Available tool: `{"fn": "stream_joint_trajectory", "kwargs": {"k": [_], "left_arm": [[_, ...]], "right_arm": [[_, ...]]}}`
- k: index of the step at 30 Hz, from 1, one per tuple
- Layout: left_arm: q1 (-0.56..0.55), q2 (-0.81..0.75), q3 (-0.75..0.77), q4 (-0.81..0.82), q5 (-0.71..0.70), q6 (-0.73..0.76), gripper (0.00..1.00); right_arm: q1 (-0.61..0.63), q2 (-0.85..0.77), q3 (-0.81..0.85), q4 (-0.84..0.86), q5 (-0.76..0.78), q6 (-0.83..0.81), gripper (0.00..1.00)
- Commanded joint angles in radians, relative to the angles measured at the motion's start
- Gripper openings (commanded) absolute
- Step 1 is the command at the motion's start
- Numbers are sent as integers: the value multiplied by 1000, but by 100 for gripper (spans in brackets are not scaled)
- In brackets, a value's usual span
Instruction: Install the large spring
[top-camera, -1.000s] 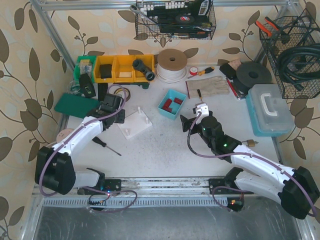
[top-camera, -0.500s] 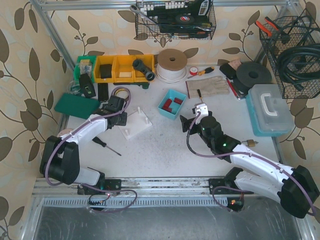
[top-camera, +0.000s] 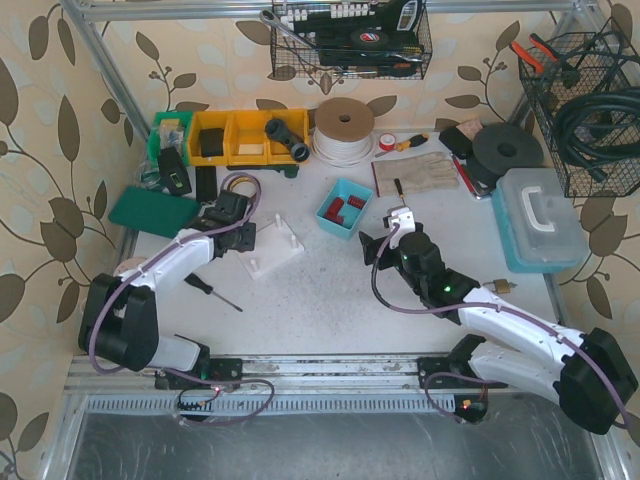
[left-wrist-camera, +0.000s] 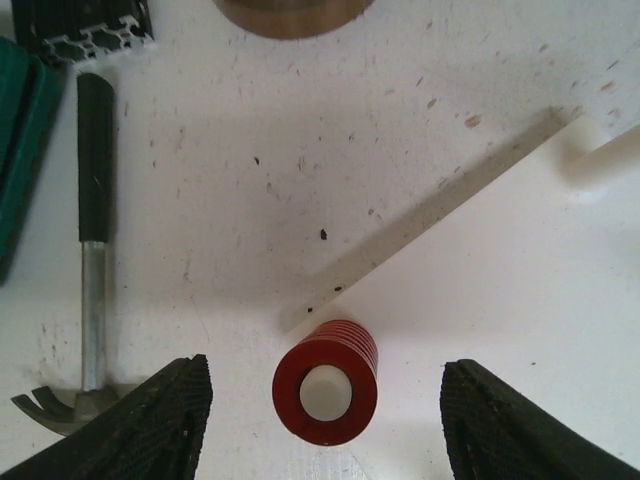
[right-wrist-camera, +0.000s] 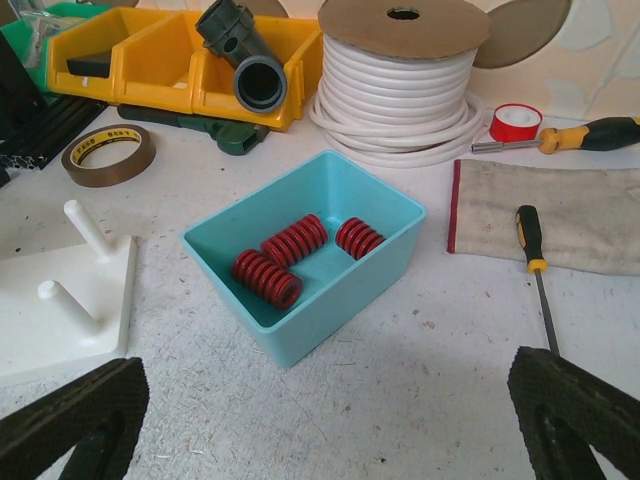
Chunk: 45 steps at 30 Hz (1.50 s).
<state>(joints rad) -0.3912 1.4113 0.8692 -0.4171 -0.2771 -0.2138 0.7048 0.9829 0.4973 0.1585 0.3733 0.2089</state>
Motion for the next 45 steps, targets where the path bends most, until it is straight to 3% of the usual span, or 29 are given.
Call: {"fn": "stream_joint_trajectory", "kwargs": {"k": [1, 5, 9, 15, 19, 26, 35, 45], "left_arm": [[9, -103, 40, 10, 23, -13, 67], [8, -193, 10, 85, 110, -4, 75], [5, -291, -77, 220, 224, -2, 78], [-10, -343, -195, 374, 285, 5, 79], [-32, -338, -237, 440, 295, 19, 80], [-46, -376, -300, 486, 211, 53, 80], [-67, -496, -351, 507, 151, 72, 81], [-75, -495, -333, 478, 140, 83, 81]], "right_arm": [[0, -2, 15, -14, 19, 4, 97], [-35, 94, 129, -172, 42, 53, 96], [-97, 231, 279, -318, -51, 76, 92], [-157, 526, 555, -444, -130, 12, 65], [-164, 703, 751, -561, -182, -124, 56], [-164, 936, 1013, -737, -139, -266, 50], [-165, 1156, 1257, -856, -113, -328, 43], [-181, 1274, 1384, -953, -45, -339, 43]]}}
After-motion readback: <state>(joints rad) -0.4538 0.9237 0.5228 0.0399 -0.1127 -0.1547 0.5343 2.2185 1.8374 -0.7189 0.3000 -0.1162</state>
